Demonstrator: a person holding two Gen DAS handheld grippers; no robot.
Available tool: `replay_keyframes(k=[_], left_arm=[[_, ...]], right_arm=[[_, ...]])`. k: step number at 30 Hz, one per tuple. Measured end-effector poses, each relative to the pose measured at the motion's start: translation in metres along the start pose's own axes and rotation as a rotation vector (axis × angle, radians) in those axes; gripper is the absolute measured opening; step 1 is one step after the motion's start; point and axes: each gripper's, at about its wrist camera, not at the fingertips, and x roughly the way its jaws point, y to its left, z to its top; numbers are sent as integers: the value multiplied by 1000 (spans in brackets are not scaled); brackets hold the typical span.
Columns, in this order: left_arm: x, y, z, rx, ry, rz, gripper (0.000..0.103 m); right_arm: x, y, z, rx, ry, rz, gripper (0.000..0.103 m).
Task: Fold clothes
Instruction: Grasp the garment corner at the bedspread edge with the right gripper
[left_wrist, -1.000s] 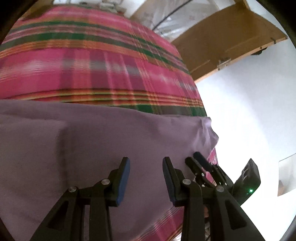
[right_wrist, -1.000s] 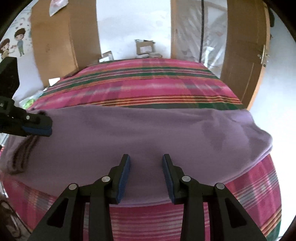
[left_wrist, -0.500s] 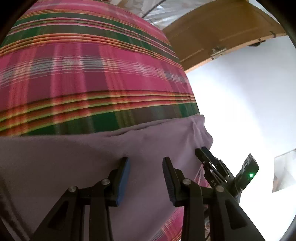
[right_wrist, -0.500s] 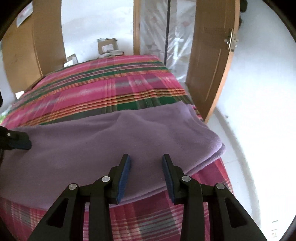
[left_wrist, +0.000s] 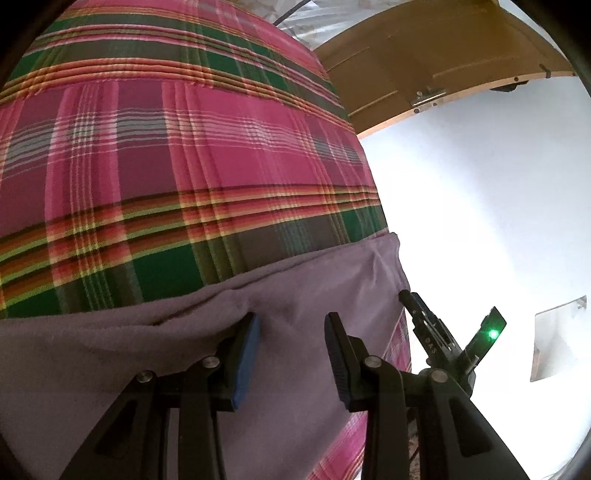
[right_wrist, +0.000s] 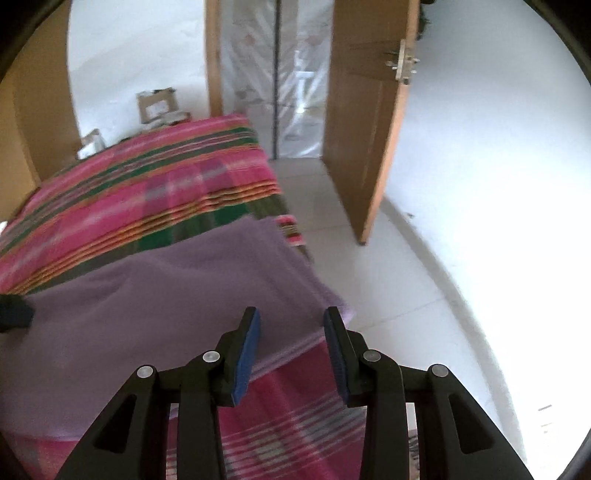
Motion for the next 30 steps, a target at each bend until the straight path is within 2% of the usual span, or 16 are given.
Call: replay_keyframes(k=[2,4,13,14,17,19,21,22,25,28,30], left_arm=[[0,-1,0,6,3,3,37],[0,0,0,6,2,0,37],[-1,2,-2,-4,-8,-14,37],[0,2,-2,-7,-8,-16,37],[1,3,-1,-13,-7,-24,37],[1,3,-1,-17,-6,-29,37],[1,4,-1,-23,-4,-34,37],[1,5,0,-24,-4,-35,37],[1,5,0,-26,-4,-34,37],[1,3,-1,-22,-4,-26,37],[2,1,0,-22,-6,-20,37]], right_arm=[[2,-7,-1,33,9,11,41],[3,-15,-1,68,20,24,56],[8,-23,0,135,43,109,57],[10,-26,0,149,46,118,56],[9,-28,0,170,43,123,42],[9,-27,1,173,34,113,28],[9,-26,3,167,28,112,23],[9,-25,3,163,25,120,16],[5,-24,3,157,6,134,11],[0,-28,5,164,-28,136,11],[2,-29,4,173,-20,136,11]])
